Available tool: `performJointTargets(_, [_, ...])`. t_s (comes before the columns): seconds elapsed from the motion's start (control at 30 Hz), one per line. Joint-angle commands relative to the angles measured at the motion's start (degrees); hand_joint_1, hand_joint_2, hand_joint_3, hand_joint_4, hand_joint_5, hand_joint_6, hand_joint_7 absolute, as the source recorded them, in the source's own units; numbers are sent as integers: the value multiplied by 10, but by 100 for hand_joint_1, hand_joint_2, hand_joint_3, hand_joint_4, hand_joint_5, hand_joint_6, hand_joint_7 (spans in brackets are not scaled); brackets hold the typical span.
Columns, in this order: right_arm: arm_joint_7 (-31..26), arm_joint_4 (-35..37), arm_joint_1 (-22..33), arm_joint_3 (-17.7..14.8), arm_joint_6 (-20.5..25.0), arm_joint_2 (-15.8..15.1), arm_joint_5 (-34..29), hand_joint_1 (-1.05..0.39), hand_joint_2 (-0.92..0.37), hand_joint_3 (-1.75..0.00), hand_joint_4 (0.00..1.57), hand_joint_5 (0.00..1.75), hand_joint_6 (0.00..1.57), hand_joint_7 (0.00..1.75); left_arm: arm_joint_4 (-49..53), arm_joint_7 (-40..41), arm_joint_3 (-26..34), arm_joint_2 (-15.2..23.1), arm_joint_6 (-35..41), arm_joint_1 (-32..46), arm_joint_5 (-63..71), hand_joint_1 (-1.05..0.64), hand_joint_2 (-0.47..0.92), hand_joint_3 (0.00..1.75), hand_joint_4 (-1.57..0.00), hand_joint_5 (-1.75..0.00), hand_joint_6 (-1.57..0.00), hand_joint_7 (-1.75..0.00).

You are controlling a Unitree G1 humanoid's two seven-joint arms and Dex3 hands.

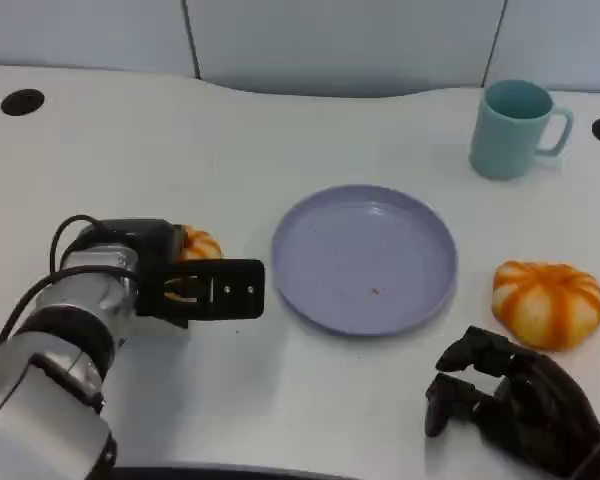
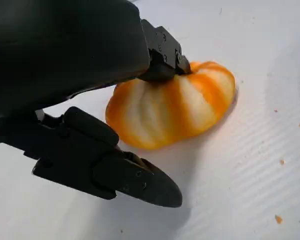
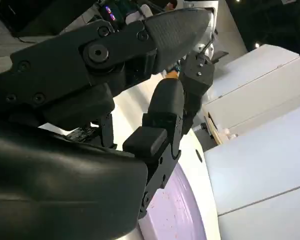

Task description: Grasp the bread from the table and place it into the plate.

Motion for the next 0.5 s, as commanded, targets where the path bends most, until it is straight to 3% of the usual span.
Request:
performJointTargets(0.03, [-5,21,19,0,-2,-6,-8,-48,-92,-4,62,143,68,95,8,12,-4,0,-6,22,1,-46,79,0,-67,-98,-96,-38])
performJointTargets(0.07, [-7,19,19,1,2,-6,-8,-49,-92,-4,62,143,67,96,8,21,-8,1,-4,23,6,-43,78,0,-65,-109,-92,-44])
performJointTargets(0.1, [-9,17,19,2,7,-7,-8,-49,-92,-4,62,144,68,96,8,28,-10,1,-3,24,8,-41,78,0,-61,-126,-83,-62])
performJointTargets(0.17, [-14,11,20,4,13,-7,-9,-50,-92,-3,62,144,67,97,8,51,-10,3,-9,30,8,-40,78,0,-59,-135,-75,-76])
performJointTargets(0.23, [-15,12,19,4,11,-8,-10,-48,-92,-3,60,147,67,98,6,91,-4,5,-23,43,3,-32,78,0,-63,-146,-80,-75])
performJointTargets(0.3, [-10,15,18,2,6,-6,-8,-49,-92,-4,59,147,66,99,8,108,0,6,-27,50,-1,-28,80,1,-63,-146,-86,-61])
performJointTargets(0.4, [-13,7,19,2,19,-7,-6,-49,-92,-3,60,147,67,99,8,119,16,15,-46,58,-16,-21,89,2,-58,-148,-68,-108])
performJointTargets(0.5, [-14,0,21,3,20,-8,-7,-49,-92,-3,59,147,67,99,5,133,24,26,-70,64,-23,-17,91,4,-56,-152,-58,-131])
